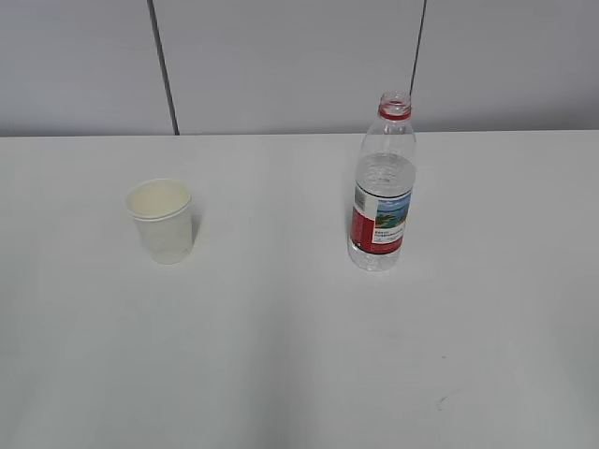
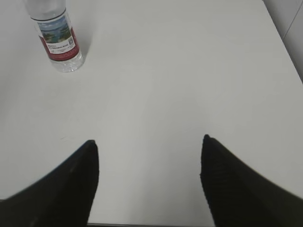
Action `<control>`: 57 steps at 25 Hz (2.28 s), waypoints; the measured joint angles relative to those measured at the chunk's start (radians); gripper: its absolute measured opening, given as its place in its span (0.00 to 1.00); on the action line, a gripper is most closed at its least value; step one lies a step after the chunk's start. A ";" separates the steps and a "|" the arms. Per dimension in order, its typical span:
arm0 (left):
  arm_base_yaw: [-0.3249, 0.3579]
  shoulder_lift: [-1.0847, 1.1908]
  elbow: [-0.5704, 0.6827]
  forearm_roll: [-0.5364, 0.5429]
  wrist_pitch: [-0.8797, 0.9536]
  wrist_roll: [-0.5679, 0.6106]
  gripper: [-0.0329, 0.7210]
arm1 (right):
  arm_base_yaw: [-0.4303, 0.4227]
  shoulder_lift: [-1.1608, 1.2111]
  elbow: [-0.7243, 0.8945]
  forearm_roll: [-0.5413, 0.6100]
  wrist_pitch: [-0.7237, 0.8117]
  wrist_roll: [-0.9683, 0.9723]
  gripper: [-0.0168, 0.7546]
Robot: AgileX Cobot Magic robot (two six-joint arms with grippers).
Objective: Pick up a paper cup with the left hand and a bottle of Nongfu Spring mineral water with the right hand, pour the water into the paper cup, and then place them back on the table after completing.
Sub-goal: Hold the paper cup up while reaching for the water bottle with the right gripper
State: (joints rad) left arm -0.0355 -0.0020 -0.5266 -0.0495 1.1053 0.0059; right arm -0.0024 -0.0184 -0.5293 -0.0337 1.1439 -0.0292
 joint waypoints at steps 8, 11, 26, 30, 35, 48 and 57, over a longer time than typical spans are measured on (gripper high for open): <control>0.000 0.062 -0.008 0.004 -0.018 0.000 0.37 | 0.000 0.195 -0.085 0.010 -0.091 0.003 0.67; 0.000 0.140 -0.018 0.019 -0.066 0.000 0.37 | 0.000 0.298 -0.092 0.040 -0.183 0.003 0.67; 0.000 0.577 -0.023 0.004 -0.807 0.000 0.37 | 0.000 0.681 -0.092 0.182 -0.672 0.002 0.67; 0.000 0.721 -0.023 0.020 -0.942 0.000 0.37 | 0.000 0.766 -0.092 0.182 -0.741 -0.004 0.67; 0.000 0.919 -0.023 0.018 -1.120 0.000 0.37 | 0.000 0.878 -0.092 0.182 -0.839 -0.015 0.67; 0.000 1.304 0.133 0.028 -1.645 -0.135 0.37 | 0.000 1.124 -0.088 0.182 -1.138 -0.162 0.67; 0.000 1.398 0.254 0.293 -1.945 -0.241 0.37 | 0.000 1.172 0.060 0.182 -1.348 -0.172 0.67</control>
State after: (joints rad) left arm -0.0355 1.3962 -0.2726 0.2437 -0.8395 -0.2348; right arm -0.0024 1.1534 -0.4691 0.1481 -0.2040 -0.2010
